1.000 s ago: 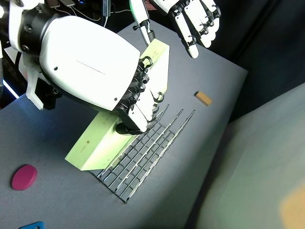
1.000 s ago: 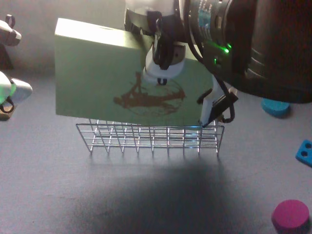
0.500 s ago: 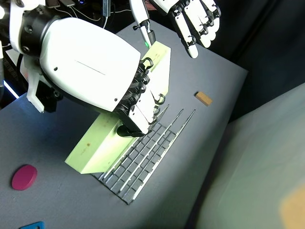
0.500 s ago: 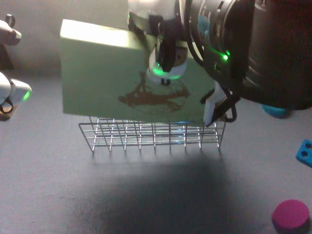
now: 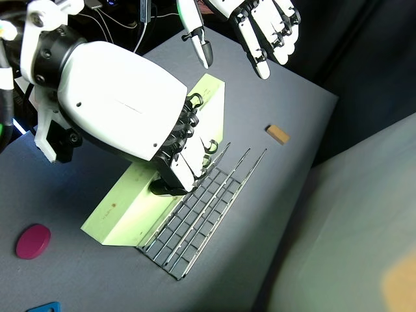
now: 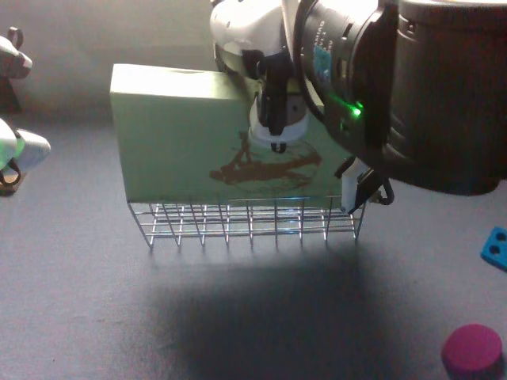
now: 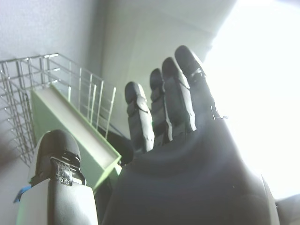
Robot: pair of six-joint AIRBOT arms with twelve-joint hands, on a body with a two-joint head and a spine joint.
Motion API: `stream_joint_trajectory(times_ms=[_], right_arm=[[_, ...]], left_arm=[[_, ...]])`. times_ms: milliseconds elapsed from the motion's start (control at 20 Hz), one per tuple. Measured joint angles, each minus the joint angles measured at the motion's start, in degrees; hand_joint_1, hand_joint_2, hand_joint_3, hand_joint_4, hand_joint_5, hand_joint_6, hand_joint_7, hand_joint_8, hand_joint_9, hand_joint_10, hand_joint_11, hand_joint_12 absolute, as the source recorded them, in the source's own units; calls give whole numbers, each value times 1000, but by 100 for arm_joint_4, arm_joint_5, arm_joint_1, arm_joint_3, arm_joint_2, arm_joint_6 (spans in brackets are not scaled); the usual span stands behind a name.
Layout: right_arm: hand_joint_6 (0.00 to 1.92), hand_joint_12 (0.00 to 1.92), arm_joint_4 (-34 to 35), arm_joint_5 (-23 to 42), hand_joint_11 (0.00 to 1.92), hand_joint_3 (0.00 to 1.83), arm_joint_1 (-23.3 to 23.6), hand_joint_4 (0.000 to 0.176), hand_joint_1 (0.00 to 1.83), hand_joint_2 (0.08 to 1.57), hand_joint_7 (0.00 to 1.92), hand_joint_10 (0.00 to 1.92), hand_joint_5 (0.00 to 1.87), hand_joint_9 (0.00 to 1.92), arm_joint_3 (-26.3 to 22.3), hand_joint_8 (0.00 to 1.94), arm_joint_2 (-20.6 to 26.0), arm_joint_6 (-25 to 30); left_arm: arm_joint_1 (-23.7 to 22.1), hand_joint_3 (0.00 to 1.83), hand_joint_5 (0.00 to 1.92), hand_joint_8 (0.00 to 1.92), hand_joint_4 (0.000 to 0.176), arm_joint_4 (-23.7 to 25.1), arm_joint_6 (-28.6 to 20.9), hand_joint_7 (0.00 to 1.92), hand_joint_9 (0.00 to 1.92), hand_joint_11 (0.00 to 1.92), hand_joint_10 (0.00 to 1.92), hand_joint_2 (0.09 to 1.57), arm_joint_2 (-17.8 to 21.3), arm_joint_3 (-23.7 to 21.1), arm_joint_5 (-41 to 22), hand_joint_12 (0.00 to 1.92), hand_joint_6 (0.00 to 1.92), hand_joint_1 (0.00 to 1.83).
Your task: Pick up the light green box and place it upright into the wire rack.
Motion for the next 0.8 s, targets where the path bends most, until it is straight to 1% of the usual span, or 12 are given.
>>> stream_joint_trajectory(times_ms=[250, 350, 500, 650, 800], right_arm=[[1066, 1435, -4, -7, 734, 0, -57, 0, 1358, 1172, 899, 1446, 801, 802, 0, 1166, -15, 17], [1068, 1445, -57, 17, 723, 1, -92, 0, 1358, 1175, 899, 1456, 795, 791, 11, 1175, -17, 136], [1071, 1453, -125, 136, 735, 0, -245, 0, 1358, 1175, 897, 1459, 795, 790, 162, 1174, -101, 195], [1064, 1430, -168, 212, 734, 0, -306, 0, 1360, 1167, 907, 1436, 821, 804, 221, 1138, -127, 133], [1069, 1446, -166, 278, 697, 1, -365, 0, 1358, 1172, 896, 1462, 813, 789, 238, 1156, -155, 9]], left_arm=[[-20, 0, 368, 2, 87, -52, 0, 260, 252, 13, 2, 1161, 0, 0, 50, 665, 1, 342], [-28, 0, 368, 2, 87, -55, 2, 261, 252, 11, 1, 1160, 0, 0, 57, 669, 0, 342], [-59, 0, 372, 2, 86, -76, 4, 261, 246, 10, 0, 1160, 0, 7, 94, 670, 2, 342], [-59, 0, 384, 3, 85, -76, 4, 266, 248, 9, 1, 1162, 0, 7, 96, 673, 5, 345], [-61, 0, 385, 1, 86, -79, 20, 267, 250, 17, 2, 1160, 0, 7, 94, 683, 3, 346]])
